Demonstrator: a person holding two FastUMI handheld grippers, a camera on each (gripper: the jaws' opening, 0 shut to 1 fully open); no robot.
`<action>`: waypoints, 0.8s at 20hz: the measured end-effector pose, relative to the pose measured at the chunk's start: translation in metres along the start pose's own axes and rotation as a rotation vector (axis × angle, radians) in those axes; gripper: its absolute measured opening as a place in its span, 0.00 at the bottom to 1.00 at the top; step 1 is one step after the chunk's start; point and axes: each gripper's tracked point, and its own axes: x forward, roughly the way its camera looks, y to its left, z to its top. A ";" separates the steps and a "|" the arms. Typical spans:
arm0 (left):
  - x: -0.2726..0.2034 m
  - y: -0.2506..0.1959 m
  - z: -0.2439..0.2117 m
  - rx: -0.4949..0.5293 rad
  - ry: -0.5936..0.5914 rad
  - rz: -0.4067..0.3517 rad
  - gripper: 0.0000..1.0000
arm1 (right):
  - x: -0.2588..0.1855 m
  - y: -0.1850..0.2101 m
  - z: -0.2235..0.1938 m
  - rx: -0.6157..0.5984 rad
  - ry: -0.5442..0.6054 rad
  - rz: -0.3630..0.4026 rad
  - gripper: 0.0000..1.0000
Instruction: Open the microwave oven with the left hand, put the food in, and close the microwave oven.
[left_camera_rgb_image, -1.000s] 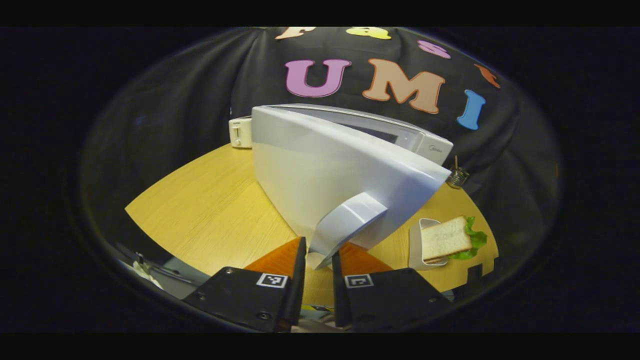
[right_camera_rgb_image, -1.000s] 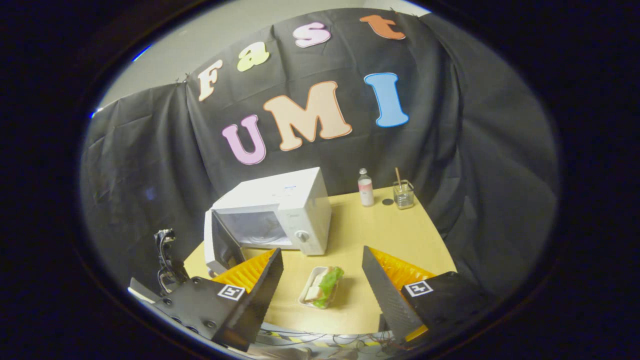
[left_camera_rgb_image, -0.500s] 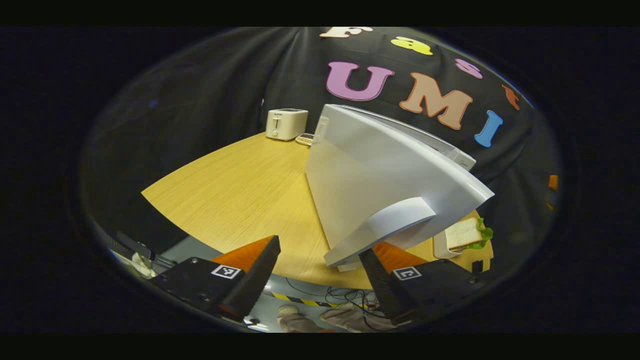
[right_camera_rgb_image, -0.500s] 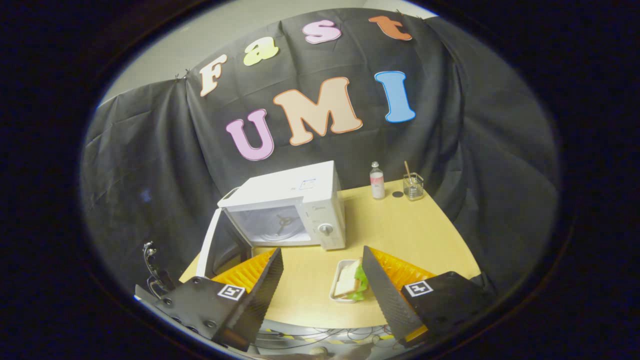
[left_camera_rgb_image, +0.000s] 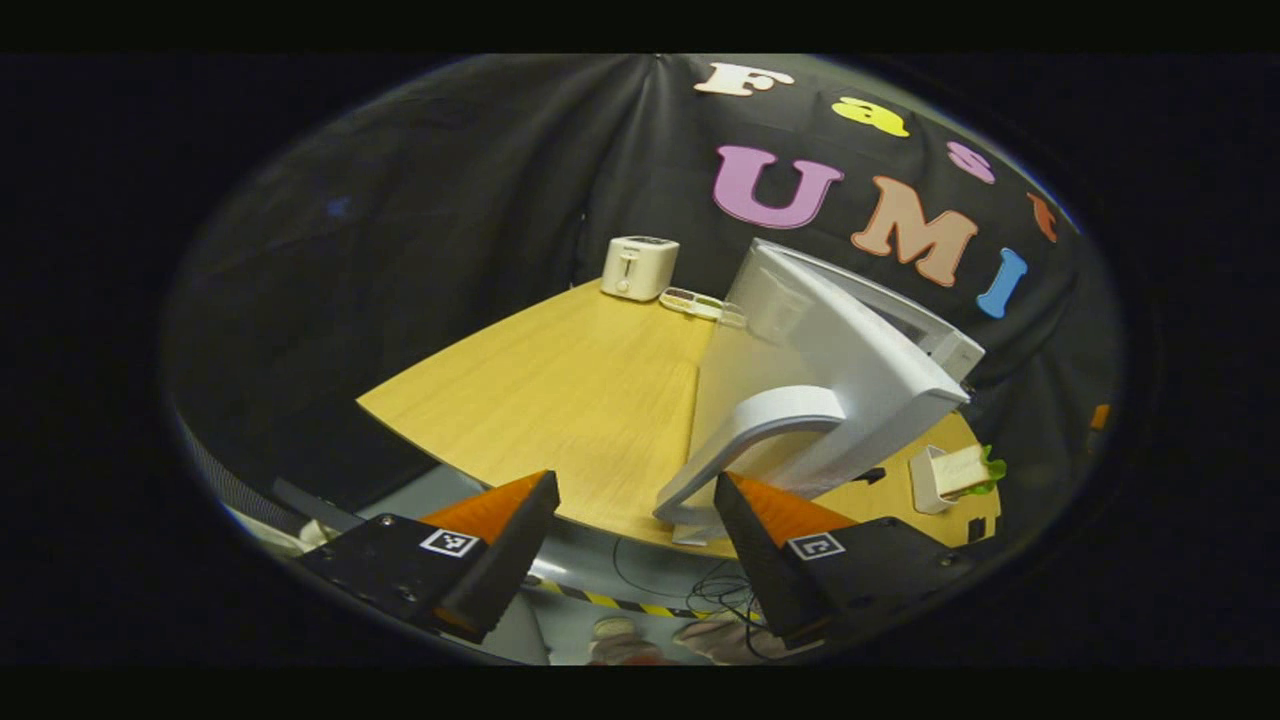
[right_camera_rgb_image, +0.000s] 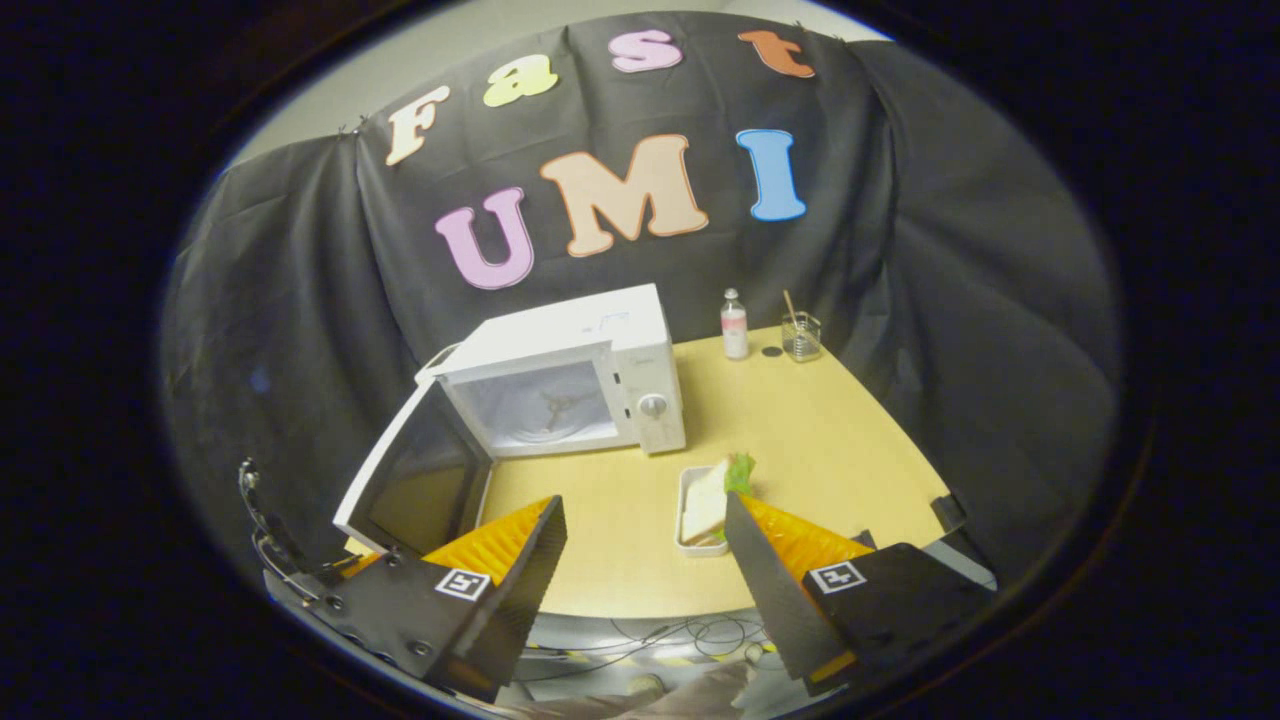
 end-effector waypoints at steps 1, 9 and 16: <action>-0.005 0.006 0.006 -0.009 -0.017 0.009 0.96 | 0.001 -0.003 -0.005 0.000 0.014 -0.014 1.00; -0.049 0.036 0.088 0.019 -0.228 0.195 0.96 | 0.056 -0.032 -0.010 0.050 0.156 -0.051 0.99; -0.068 0.015 0.152 0.027 -0.394 0.331 0.95 | 0.151 -0.078 -0.035 0.027 0.490 -0.048 0.94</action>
